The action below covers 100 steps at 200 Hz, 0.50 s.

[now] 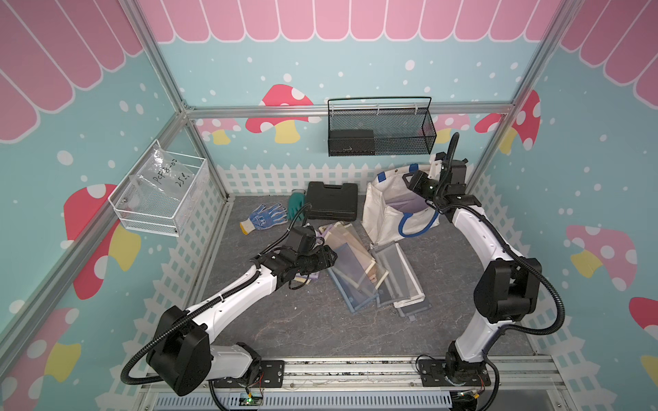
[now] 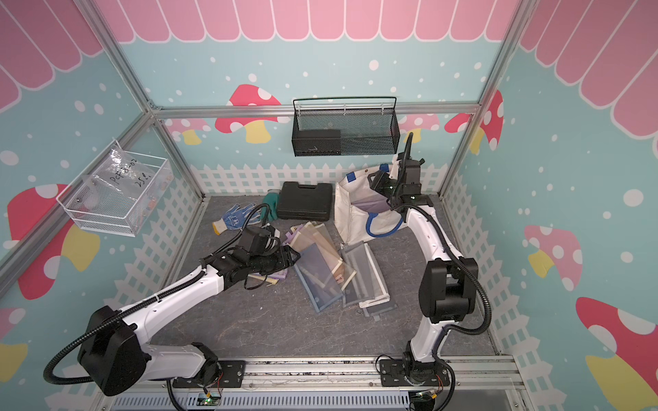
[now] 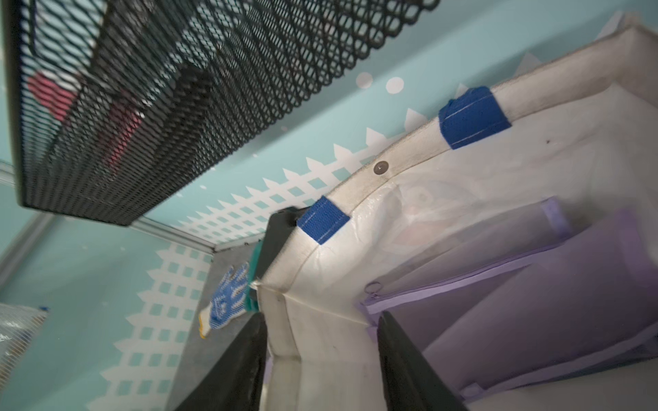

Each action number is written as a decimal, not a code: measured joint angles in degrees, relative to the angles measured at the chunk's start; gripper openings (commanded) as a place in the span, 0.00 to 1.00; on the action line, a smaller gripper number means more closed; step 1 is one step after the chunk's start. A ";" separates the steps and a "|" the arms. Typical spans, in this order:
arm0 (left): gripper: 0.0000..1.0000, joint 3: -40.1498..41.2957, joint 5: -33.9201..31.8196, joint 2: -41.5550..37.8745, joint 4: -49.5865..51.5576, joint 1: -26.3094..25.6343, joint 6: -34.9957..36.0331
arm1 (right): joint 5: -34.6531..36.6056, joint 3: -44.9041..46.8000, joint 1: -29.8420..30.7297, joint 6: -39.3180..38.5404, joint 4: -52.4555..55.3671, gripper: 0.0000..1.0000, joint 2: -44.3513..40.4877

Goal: Put the pencil pouch into the canvas bag
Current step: Place the pencil pouch in the canvas bag.

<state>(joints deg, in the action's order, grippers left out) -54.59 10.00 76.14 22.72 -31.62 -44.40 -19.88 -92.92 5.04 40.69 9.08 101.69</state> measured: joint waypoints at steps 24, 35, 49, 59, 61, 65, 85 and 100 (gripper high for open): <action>0.69 0.00 -0.44 -0.55 0.70 0.00 -0.35 | 0.92 -0.59 1.07 -2.47 2.73 0.81 -0.07; 0.69 0.00 -0.81 -0.83 1.05 0.00 -0.39 | 1.20 -0.68 1.44 -3.50 3.76 0.85 -0.26; 0.69 0.00 -1.16 -1.09 1.46 0.00 -0.42 | 1.51 -0.70 1.95 -4.72 5.03 0.89 -0.81; 0.69 0.00 -1.40 -1.29 1.81 0.00 -0.48 | 1.46 -0.70 2.32 -5.70 5.97 0.91 -1.36; 0.69 0.00 -1.44 -1.36 1.92 0.00 -0.50 | 1.46 -0.70 2.38 -5.88 6.14 0.91 -1.53; 0.69 0.02 -1.55 -1.49 2.08 0.00 -0.57 | 1.51 -0.70 2.58 -6.12 6.40 0.92 -1.79; 0.70 0.07 -2.34 -2.62 3.19 -0.02 -0.61 | 1.68 -0.70 3.28 -7.93 7.80 0.94 -3.56; 0.70 0.33 -2.91 -3.91 4.22 -0.02 -0.61 | 1.77 -0.70 3.65 -9.22 8.81 0.95 -5.14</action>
<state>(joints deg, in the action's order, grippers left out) -54.26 7.09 72.23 26.94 -31.64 -45.01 -18.11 -93.62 8.69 31.46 17.89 96.55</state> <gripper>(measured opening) 0.696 0.944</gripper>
